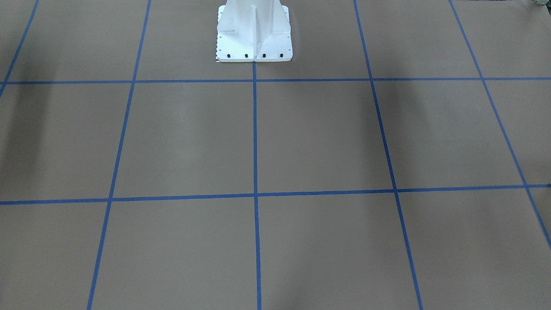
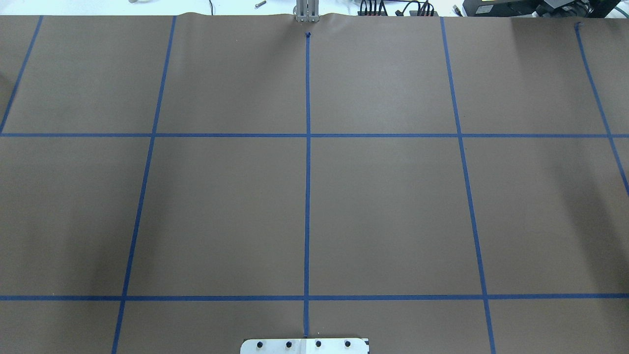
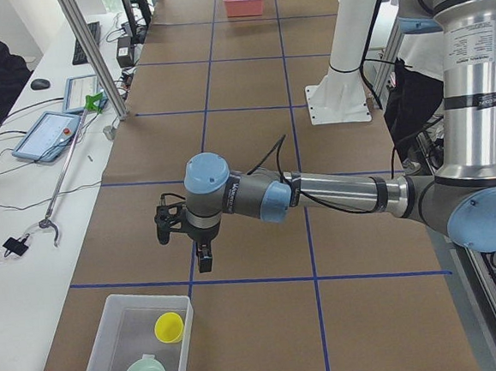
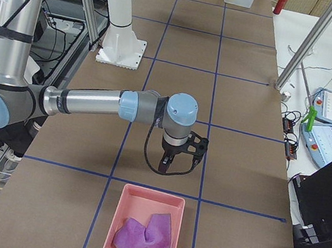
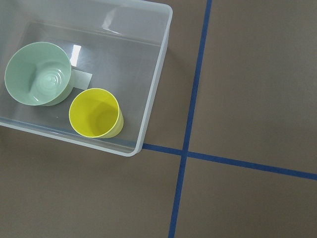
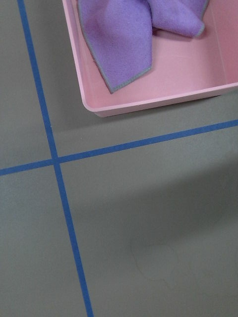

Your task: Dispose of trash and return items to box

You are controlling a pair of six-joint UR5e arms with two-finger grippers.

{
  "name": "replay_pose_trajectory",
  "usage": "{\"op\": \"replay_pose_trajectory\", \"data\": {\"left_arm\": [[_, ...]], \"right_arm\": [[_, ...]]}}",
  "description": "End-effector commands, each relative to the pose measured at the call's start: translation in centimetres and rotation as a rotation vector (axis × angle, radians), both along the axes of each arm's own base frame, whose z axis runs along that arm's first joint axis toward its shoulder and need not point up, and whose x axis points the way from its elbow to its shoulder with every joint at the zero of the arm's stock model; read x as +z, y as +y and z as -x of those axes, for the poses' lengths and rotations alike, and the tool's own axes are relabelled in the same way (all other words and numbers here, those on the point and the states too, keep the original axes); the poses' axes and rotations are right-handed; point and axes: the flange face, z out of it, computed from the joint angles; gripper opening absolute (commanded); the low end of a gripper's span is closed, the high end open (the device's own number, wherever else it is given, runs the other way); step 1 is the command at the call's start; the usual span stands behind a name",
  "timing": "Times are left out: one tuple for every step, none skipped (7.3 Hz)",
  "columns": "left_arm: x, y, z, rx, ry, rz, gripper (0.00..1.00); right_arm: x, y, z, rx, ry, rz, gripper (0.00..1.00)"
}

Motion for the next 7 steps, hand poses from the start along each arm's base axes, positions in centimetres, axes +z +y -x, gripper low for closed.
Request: {"op": "replay_pose_trajectory", "data": {"left_arm": [[0.6, 0.5, -0.3, 0.007, 0.007, 0.009, 0.99], [2.6, 0.5, -0.8, 0.009, 0.010, 0.058, 0.99], [3.3, 0.5, -0.9, 0.013, 0.012, 0.069, 0.99], [2.7, 0.4, -0.9, 0.016, 0.013, 0.057, 0.99], [2.2, 0.2, -1.2, 0.031, 0.044, 0.050, 0.99], [1.5, 0.1, -1.6, 0.046, 0.089, 0.043, 0.99], [1.2, 0.2, -1.8, 0.067, 0.085, 0.024, 0.99]], "right_arm": [[1.2, 0.3, -0.2, -0.021, 0.024, 0.004, 1.00], [1.7, 0.3, -0.2, -0.028, 0.022, 0.005, 1.00], [2.1, 0.2, -0.2, -0.028, 0.016, 0.011, 1.00], [2.9, 0.2, -0.4, -0.025, 0.015, 0.022, 1.00], [3.5, 0.4, -0.4, -0.026, 0.021, 0.029, 1.00], [3.8, 0.2, -0.4, -0.032, 0.021, 0.028, 1.00], [3.6, -0.1, -0.3, -0.042, 0.019, 0.013, 1.00]]}}
